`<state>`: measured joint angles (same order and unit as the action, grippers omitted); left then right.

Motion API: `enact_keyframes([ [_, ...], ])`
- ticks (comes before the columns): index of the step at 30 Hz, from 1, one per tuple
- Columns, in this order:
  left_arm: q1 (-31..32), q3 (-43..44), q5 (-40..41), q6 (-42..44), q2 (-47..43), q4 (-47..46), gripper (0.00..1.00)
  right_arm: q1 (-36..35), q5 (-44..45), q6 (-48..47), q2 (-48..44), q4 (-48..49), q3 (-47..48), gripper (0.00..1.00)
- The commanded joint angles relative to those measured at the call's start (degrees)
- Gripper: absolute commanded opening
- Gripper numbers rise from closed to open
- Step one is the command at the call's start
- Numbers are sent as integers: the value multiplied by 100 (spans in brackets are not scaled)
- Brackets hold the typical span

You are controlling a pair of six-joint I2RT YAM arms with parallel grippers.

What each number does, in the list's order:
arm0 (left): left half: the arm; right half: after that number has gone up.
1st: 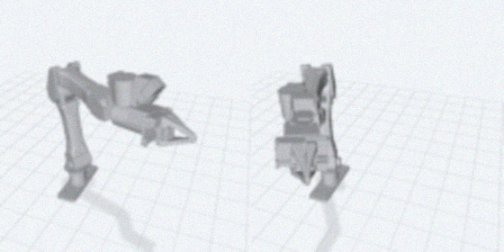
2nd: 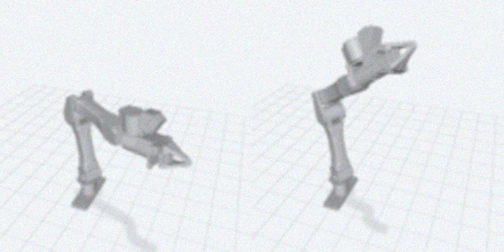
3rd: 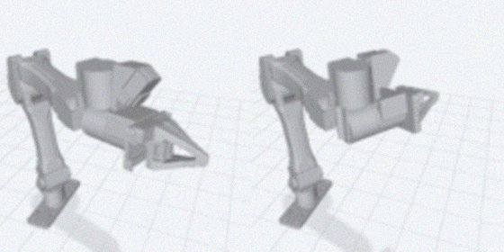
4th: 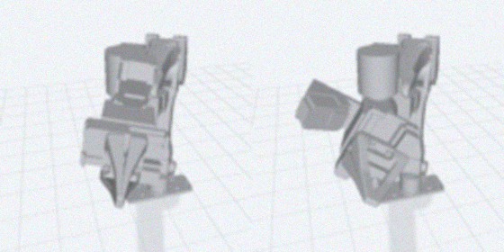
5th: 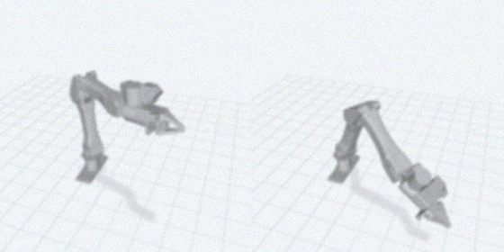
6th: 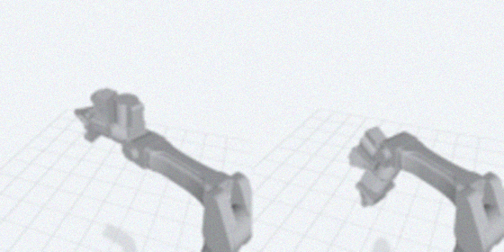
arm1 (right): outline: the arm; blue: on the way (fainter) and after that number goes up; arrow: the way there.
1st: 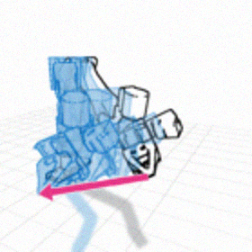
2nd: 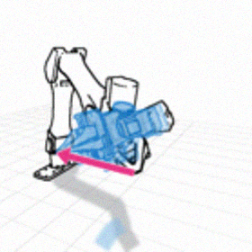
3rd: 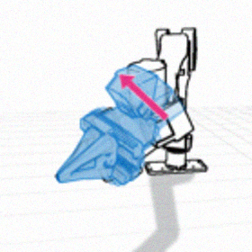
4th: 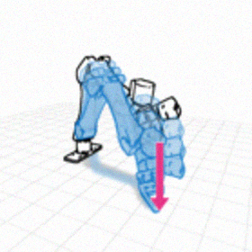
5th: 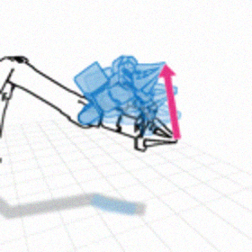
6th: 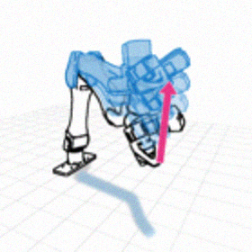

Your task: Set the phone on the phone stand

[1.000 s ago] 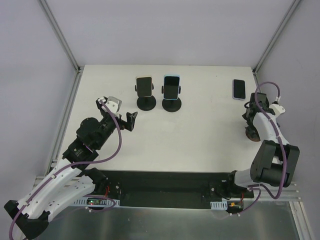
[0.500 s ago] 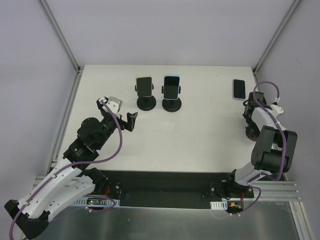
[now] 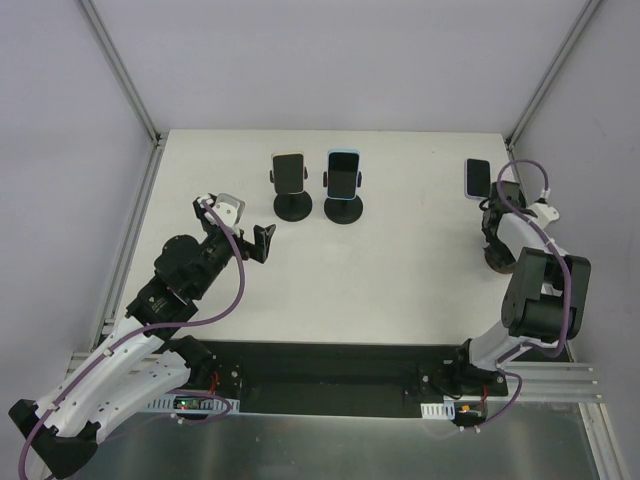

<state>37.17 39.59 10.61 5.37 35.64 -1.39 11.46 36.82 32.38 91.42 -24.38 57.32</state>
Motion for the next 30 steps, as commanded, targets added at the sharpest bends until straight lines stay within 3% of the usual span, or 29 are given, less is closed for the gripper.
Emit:
enact_keyframes([
  [1, 36, 4, -86, 52, 22, -204, 99, -776, -173, -853, 25, 740, 209, 5],
  [5, 45, -4, -77, 52, 31, -204, 99, -1461, -1227, -2696, 209, 2047, 393, 1],
  [8, 36, -4, -51, 79, 57, -204, 99, -1849, -2317, -3412, 551, 2612, 727, 1],
  [10, 36, 4, -59, 70, 66, -204, 99, -2016, -3193, -3931, 947, 2553, 1042, 1],
  [14, 36, -4, -59, 87, 101, -195, 99, -2210, -4111, -4126, 1370, 2333, 1781, 1],
  [21, 27, 4, -85, 88, 136, -195, 99, -2587, -4157, -4336, 1703, 2061, 2159, 1],
  [30, 27, 4, -85, 88, 128, -195, 99, -3115, -2568, -3959, 1713, 1568, 2240, 1],
])
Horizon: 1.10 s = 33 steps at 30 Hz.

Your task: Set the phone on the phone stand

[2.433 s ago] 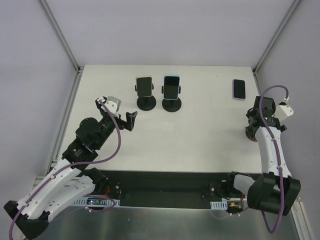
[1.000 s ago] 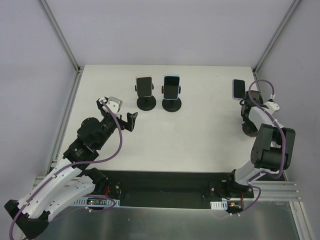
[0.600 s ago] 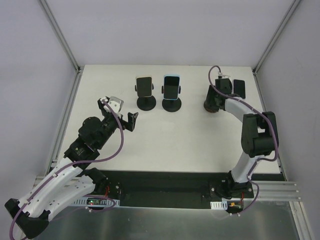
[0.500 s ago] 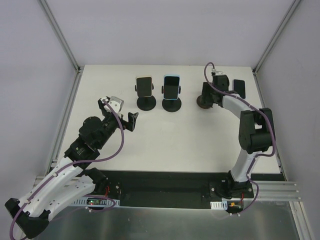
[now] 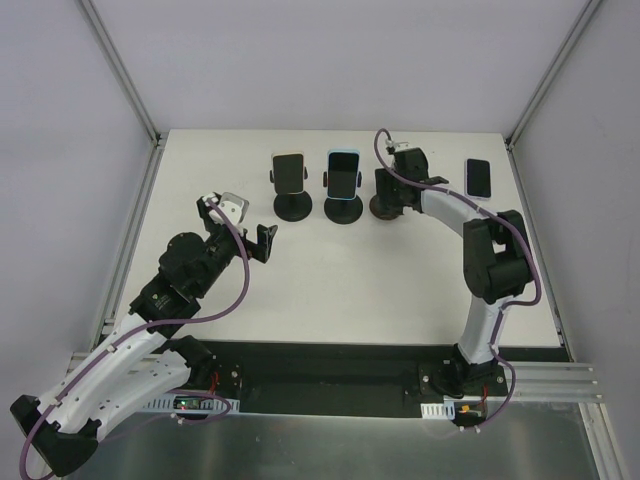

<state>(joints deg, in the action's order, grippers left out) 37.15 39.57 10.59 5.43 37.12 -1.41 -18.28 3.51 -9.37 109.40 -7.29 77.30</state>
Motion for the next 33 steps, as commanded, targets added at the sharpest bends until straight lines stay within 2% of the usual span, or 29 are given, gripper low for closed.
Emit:
enact_keyframes([
  [1, 30, 7, -92, 81, -21, -193, 99, -167, 818, 259, -112, -167, 172, 1],
  [5, 30, 7, -110, 81, -38, -202, 99, -237, 950, 383, -270, -159, 14, 1],
  [6, 30, 7, -110, 63, -39, -193, 99, -246, 941, 357, -288, -167, -4, 4],
  [7, 30, 7, -118, 72, -47, -193, 99, -237, 924, 348, -288, -185, -13, 12],
  [8, 30, 7, -119, 63, -56, -193, 99, -246, 854, 304, -297, -194, -22, 43],
  [10, 38, 7, -119, 63, -47, -193, 99, -246, 687, 251, -367, -211, -39, 72],
  [11, 30, 7, -119, 72, -39, -193, 99, -246, 634, 242, -506, -212, -100, 98],
  [18, 30, 7, -145, 55, 14, -202, 99, -132, -111, 93, -1430, -53, -312, 96],
  [21, 30, 15, -162, 46, 23, -202, 99, 131, -814, 119, -1773, 104, -382, 96],
  [24, 30, 15, -154, 55, 32, -202, 99, 605, -931, 321, -1888, 280, -514, 96],
  [26, 30, 15, -162, 46, 40, -202, 99, 1088, -782, 461, -1565, 27, -164, 96],
  [28, 30, 15, -180, 46, 41, -202, 99, 1614, -589, 716, -1117, -1034, 450, 96],
  [29, 30, 15, -189, 37, 41, -202, 99, 1783, -614, 769, -627, -1342, 1132, 96],
  [30, 38, 15, -180, 46, 41, -202, 99, 1932, -823, 813, -361, -1902, 1426, 96],
  [33, 30, 15, -198, 37, 49, -202, 99, 2425, -921, 902, 431, -2408, 2350, 96],
])
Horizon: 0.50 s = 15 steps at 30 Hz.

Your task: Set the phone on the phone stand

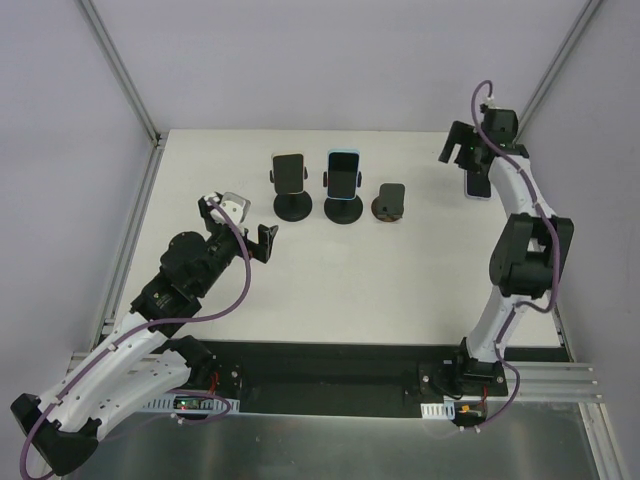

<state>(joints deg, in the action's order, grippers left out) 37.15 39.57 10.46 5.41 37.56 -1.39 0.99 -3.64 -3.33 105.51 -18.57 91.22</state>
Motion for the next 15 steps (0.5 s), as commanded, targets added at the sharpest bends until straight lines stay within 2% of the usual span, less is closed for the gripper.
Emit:
enact_keyframes([
  [1, 30, 15, -185, 39, 6, -204, 99, 664, -164, 307, 970, -1359, 1116, 96],
  [6, 38, 7, -149, 57, 32, -204, 99, 1016, 136, 105, 1796, -1631, 1880, 96],
  [9, 38, 7, -158, 48, 58, -204, 99, 1218, 118, -36, 2043, -1650, 1970, 96],
  [15, 30, 15, -202, 48, 129, -204, 99, 1579, -488, -202, 2333, -1378, 1934, 96],
])
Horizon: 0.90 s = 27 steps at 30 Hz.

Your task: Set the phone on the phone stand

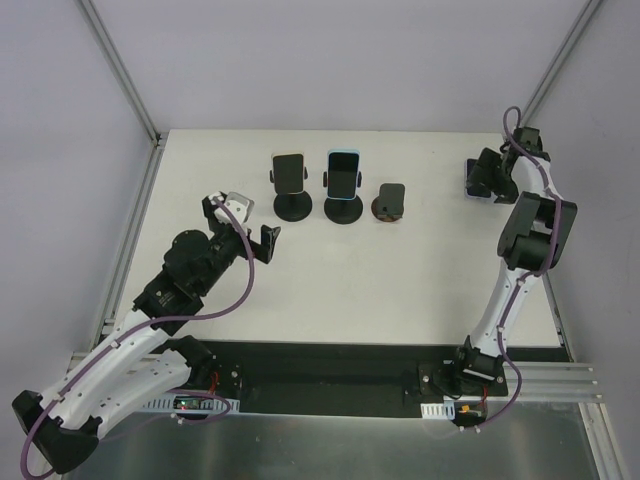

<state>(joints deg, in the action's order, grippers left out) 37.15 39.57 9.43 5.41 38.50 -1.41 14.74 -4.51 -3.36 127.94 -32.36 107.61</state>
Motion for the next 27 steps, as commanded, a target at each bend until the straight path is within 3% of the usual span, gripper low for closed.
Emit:
enact_keyframes([
  [1, 30, 15, -99, 48, 35, -202, 99, 239, -384, -235, 126, 19, 348, 96],
  [17, 21, 33, -64, 74, 351, -202, 99, 222, -1025, 124, 1637, -1176, 2545, 96],
  [27, 3, 59, -64, 74, 474, -202, 99, -287, 634, -34, 1928, -2107, 2949, 96],
])
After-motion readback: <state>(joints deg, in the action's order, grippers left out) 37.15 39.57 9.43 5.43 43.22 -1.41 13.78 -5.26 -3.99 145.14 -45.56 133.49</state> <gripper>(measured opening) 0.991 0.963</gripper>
